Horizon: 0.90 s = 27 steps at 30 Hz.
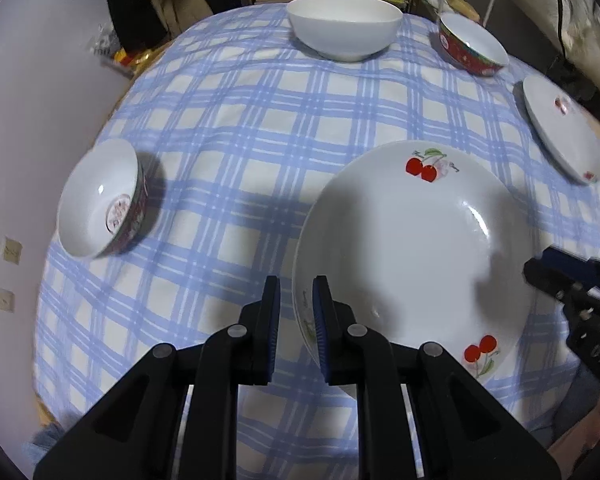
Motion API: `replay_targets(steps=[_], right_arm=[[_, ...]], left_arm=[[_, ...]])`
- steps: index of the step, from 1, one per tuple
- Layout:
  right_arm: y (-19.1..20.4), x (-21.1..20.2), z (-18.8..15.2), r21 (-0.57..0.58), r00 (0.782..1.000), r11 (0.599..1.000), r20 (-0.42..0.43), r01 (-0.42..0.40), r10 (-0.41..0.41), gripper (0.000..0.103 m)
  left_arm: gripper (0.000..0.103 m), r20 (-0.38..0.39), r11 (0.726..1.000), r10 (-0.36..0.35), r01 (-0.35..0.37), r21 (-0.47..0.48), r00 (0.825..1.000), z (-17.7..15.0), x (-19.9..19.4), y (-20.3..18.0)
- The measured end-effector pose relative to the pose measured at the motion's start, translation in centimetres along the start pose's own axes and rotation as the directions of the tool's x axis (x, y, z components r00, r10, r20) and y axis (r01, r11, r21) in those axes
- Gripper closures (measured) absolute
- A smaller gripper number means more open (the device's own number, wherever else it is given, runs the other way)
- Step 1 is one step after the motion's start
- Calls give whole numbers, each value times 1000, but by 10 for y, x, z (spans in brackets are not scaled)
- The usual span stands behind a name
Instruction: Organize plates and bowls
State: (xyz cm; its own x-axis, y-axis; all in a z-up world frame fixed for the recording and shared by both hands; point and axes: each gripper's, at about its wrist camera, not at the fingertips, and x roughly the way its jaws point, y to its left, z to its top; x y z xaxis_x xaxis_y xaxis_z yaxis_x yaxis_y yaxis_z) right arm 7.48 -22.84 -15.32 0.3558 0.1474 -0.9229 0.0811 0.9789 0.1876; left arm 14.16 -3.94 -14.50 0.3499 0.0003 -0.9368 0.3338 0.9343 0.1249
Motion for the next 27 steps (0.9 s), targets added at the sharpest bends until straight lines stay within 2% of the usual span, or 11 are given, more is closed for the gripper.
replay_targets(steps=[3,6,9,14,16,18,19,22,24,27], right_arm=[[-6,-3,5,28,1000,1000,6,3,-4,63],[-14,-9,9,56,1000,998,15,-5,4,60],[-24,-21,16,68,998,997,51,32,-35,50],[-50,-46,39,104,992,992,101,67,-77,47],[-60,-57,48,111,989,991,117,79,-92,41],[-73,-71,57,127,982,988,154,92,-111,28],[-78,-77,61,134,978,986,168,97,-119,25],[-98,-93,76,145,967,983,207,117,-145,12],[-110,-98,84,145,962,981,221,128,-158,2],[-133,-100,97,160,960,978,225,134,-169,0]], left_arm=[[86,10,1000,-11,11,-4,1000,6,-4,-6],[86,7,1000,-15,15,2,1000,13,-7,-13],[86,14,1000,-18,18,13,1000,18,-13,-22],[85,33,999,-29,28,21,999,32,-25,-44],[85,38,999,-28,26,33,999,42,-30,-55],[82,51,999,-38,36,34,998,51,-37,-66],[79,57,998,-49,47,33,997,57,-39,-72],[55,96,996,-73,68,52,993,71,-48,-91],[33,153,995,-59,46,86,986,83,-55,-108],[21,177,991,-45,22,128,983,98,-55,-129]])
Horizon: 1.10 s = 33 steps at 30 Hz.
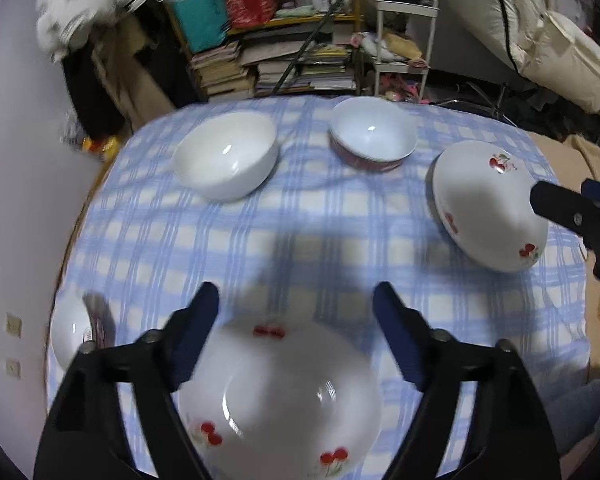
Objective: Organize plates and bowls
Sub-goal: 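Open both tools and release the cherry plate, then move both open tools toward another cherry plate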
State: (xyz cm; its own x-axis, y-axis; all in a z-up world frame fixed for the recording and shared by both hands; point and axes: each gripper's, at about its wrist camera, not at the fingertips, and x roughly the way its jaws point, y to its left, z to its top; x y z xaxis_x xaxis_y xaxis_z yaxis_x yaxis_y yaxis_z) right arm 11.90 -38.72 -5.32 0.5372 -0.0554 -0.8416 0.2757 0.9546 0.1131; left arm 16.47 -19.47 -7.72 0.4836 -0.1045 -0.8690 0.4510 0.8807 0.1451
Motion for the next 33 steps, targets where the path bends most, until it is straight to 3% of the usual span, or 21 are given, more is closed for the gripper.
replay_targets(steps=[5,10,13,16,19,26,33], right_arm=[[-29,13,18,15,1000,999,9,30,-30,0],[-58,30,31,47,997,996,7,80,-80,0],[-70,44,31,45,993,992,-7,120,-120,0],[-76,65,25,24,987,988,-49,155,-154,0],[-82,83,19,6,982,985,-79,172,-171,0],[-104,103,17,75,983,985,-110,153,-144,0],[-127,119,12,179,987,980,-148,84,-57,0]], left_arm=[[18,-49,999,5,-3,42,999,28,24,-27],[18,-68,1000,3,-2,13,998,45,47,-41],[18,-77,1000,-2,3,9,997,52,60,-48],[18,-65,999,44,-43,18,997,60,73,-57],[18,-90,1000,17,-16,10,996,67,89,-63],[18,-147,999,-36,35,-5,989,78,119,-80],[19,-170,997,-42,52,58,985,82,134,-103]])
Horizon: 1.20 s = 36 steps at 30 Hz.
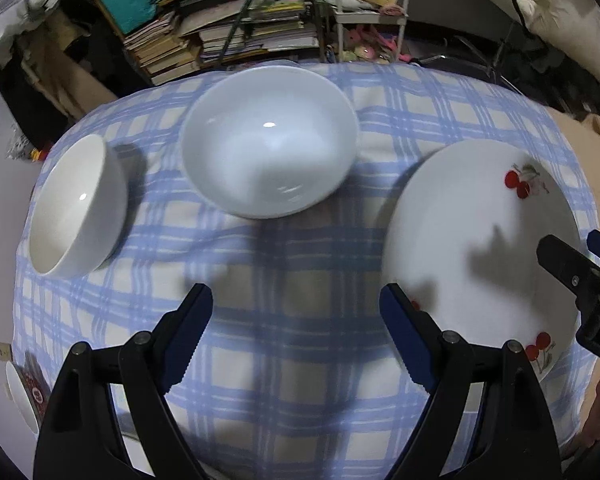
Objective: Organize plates and bowls
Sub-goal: 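Move both open tools toward another cherry plate, then close the right tool on the plate rim while the left tool grips it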
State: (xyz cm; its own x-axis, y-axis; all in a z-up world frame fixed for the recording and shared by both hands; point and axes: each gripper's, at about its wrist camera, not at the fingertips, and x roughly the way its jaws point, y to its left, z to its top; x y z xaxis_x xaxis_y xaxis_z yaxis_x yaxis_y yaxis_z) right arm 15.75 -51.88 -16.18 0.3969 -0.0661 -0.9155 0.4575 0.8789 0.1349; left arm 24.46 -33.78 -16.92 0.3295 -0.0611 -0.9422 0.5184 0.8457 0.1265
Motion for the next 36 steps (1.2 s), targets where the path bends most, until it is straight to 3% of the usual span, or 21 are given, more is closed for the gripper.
replay_targets(steps=[7,9,16,19,22,23,25,29,36], right_arm=[[-14,2,1,45,999,998,6,-51,51,0],[-16,4,0,57,997,995,11,-78,77,10],[-23,11,-1,100,993,989,-10,-113,115,24],[-29,16,-4,148,989,980,-41,-131,139,38],[-35,17,-6,186,987,973,-55,-138,151,60],[-37,18,-6,191,987,972,-59,-138,152,68],[-39,19,-6,190,987,973,-69,-129,145,75],[-36,23,-8,160,985,979,-92,-128,144,80],[-38,21,-12,161,984,976,-84,-144,159,80]], left_arm=[[19,-1,1000,5,-5,11,1000,3,6,-9],[26,2,1000,-11,11,8,1000,3,7,-10],[42,-20,999,-54,54,2,998,6,11,-19],[48,-31,997,-78,78,-14,996,6,14,-20],[63,-40,990,-135,133,-42,990,6,17,-20],[70,-46,987,-156,154,-46,987,6,18,-21],[74,-83,975,-222,218,-50,972,4,23,-22],[80,-78,971,-239,237,-36,968,0,24,-24],[84,-110,964,-265,262,-40,958,1,19,-17]])
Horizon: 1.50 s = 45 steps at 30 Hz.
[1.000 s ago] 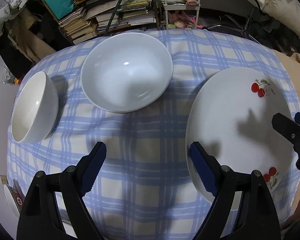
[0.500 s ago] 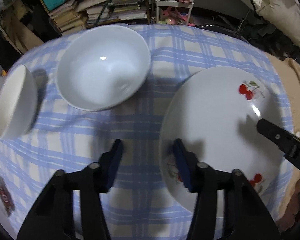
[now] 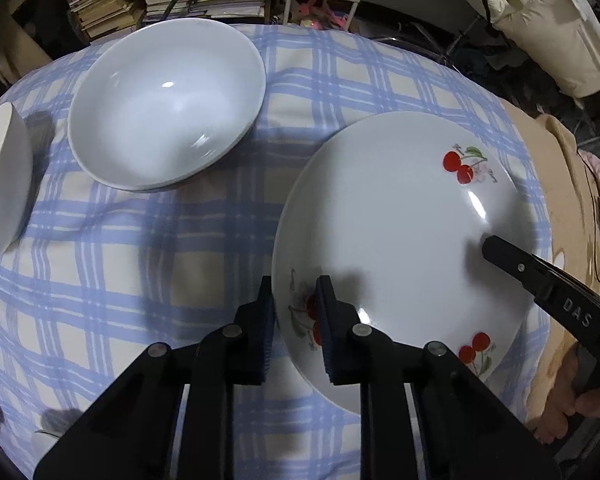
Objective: Organize plates and bowls
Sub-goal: 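Close the right tool on the plate rim while the left tool grips it, then carry the cherry plate with both tools and lower it onto the other cherry plate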
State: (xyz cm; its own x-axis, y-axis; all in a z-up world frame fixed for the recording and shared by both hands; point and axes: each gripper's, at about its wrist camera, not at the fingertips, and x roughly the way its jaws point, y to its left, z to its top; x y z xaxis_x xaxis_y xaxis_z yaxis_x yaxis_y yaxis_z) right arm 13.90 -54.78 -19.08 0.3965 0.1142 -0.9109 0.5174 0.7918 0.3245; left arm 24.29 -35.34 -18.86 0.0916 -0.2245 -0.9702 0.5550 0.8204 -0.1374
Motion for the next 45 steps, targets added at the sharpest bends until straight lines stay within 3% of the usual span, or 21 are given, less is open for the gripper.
replay_targets(steps=[7,11,13,19,29,34,36,45], right_arm=[[10,1,-9,14,995,995,-19,-101,101,80],[36,2,-22,-75,999,996,-30,-44,42,80],[49,-2,-28,-108,997,992,-39,-72,68,80],[84,-25,-40,-176,995,979,3,-98,100,80],[132,-64,-76,-270,990,956,44,-118,135,80],[164,-75,-100,-311,987,942,48,-129,151,80],[174,-76,-110,-306,981,936,35,-171,191,80],[224,-74,-159,-397,978,899,11,-186,207,80]], left_arm=[[84,-17,999,52,-52,1,998,-12,-20,22],[84,-15,996,87,-87,20,996,-27,-34,33],[83,-23,995,97,-98,-28,995,-38,-41,46],[82,-2,993,35,-35,-112,999,-67,-64,80],[82,55,984,-17,26,-174,998,-117,-109,119],[82,100,984,30,-12,-179,995,-142,-135,136],[82,99,977,38,-16,-215,994,-151,-141,151],[81,97,955,103,-71,-288,990,-198,-158,191]])
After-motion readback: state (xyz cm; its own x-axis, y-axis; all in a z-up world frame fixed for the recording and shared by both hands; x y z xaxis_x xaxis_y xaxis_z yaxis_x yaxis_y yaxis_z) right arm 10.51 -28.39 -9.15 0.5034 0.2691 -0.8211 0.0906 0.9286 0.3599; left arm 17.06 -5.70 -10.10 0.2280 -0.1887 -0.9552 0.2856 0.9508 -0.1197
